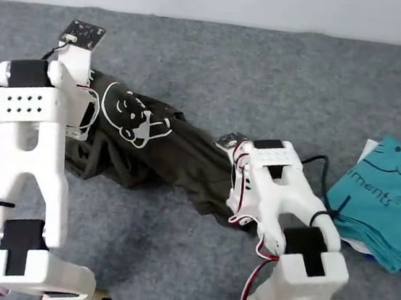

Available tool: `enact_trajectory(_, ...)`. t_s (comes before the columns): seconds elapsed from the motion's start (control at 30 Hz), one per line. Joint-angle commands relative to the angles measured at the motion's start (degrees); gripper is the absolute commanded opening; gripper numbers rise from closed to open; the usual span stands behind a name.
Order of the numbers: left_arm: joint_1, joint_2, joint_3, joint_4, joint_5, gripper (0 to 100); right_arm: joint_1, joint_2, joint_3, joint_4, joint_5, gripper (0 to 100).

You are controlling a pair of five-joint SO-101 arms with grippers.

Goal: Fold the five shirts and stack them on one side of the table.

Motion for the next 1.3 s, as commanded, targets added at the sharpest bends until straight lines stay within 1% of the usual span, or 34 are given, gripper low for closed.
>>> enact_trajectory(0.0,-1.1,-2.5,-0.2,1.5,-0.8,10,-1.9,-6.1,-5.2,5.1,0.6,1.0)
enact_trajectory(0.07,-2.3,-2.7,-0.2,1.5,-0.8,10,-1.9,-10.3,-10.1,9.3,0.7,0.9)
enact_trajectory(0.13,-4.1,-2.9,-0.2,1.5,-2.5,10,-1.9,-14.4,-16.7,13.8,1.0,0.9)
enact_trajectory(0.27,-7.7,-2.9,-0.2,1.5,-5.5,10,-1.8,-19.7,-33.7,21.5,2.5,0.9)
enact_trajectory(0.37,-8.7,-3.0,1.1,1.5,-7.1,10,-1.8,-20.5,-47.1,24.0,2.5,0.9)
enact_trajectory(0.47,-8.4,-3.0,3.4,1.5,-8.5,10,-1.8,-20.4,-57.7,23.7,2.5,0.9)
enact_trajectory(0.63,-6.6,-3.0,6.2,1.5,-8.7,10,-3.4,-20.6,-66.1,20.4,2.3,0.9)
enact_trajectory(0.9,-0.2,-3.0,7.8,1.5,-8.7,10,-3.9,-21.1,-73.0,9.9,2.4,0.9)
enact_trajectory(0.97,0.3,-3.0,7.5,1.5,-8.5,10,-3.9,-21.1,-75.8,8.3,2.5,0.9)
enact_trajectory(1.07,-1.0,-4.5,7.2,1.4,-8.4,10,-3.9,-20.7,-79.8,4.4,3.0,0.9)
enact_trajectory(1.13,-2.1,-7.3,7.0,1.2,-8.4,10,-4.3,-20.7,-80.9,1.0,6.3,0.9)
enact_trajectory(1.27,-4.4,-14.5,7.0,-0.4,-8.4,10,-8.0,-20.9,-81.1,-4.2,15.4,0.9)
